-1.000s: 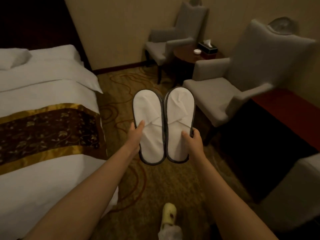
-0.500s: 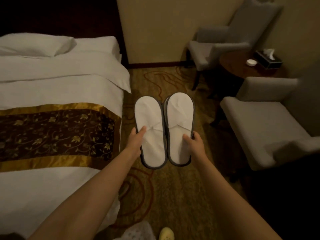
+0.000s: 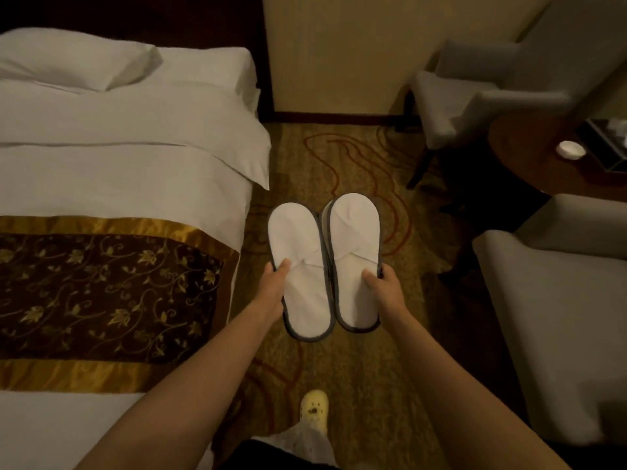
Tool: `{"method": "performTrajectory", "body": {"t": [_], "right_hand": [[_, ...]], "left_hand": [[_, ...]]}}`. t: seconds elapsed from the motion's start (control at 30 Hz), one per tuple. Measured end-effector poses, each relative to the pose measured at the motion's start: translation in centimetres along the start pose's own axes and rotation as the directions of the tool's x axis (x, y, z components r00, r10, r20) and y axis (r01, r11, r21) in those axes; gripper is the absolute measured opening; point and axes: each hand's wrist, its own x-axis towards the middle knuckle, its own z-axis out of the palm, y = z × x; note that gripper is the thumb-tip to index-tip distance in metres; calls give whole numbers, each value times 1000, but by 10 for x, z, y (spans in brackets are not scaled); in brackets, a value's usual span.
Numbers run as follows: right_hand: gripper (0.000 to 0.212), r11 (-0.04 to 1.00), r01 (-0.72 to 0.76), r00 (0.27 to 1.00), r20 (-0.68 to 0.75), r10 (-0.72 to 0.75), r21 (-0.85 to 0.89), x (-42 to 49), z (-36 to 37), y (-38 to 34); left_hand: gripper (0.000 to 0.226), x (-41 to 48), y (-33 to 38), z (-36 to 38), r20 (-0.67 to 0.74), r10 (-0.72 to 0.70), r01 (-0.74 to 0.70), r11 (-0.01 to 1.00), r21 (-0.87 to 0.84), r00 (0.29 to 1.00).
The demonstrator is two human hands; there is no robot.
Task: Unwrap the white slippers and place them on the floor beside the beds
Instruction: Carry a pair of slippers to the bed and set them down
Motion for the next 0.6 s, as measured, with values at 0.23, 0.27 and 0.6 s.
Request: {"method": "performTrajectory", "body": {"t": [0.23,0.27,0.6], "right_hand": [[36,999,-26,997,70,27,-19,103,20,-49],[35,999,-25,996,81,27,-33,119,22,-56],[38,966,29,966,255,39,-257,301,60,-117]], "left_hand": [[49,92,50,31,-74,-15,17,1000,17,997],[49,107,55,36,-82,-18,19,1000,12,996],[45,238,110,83,-264,-49,27,996,-87,963]]}}
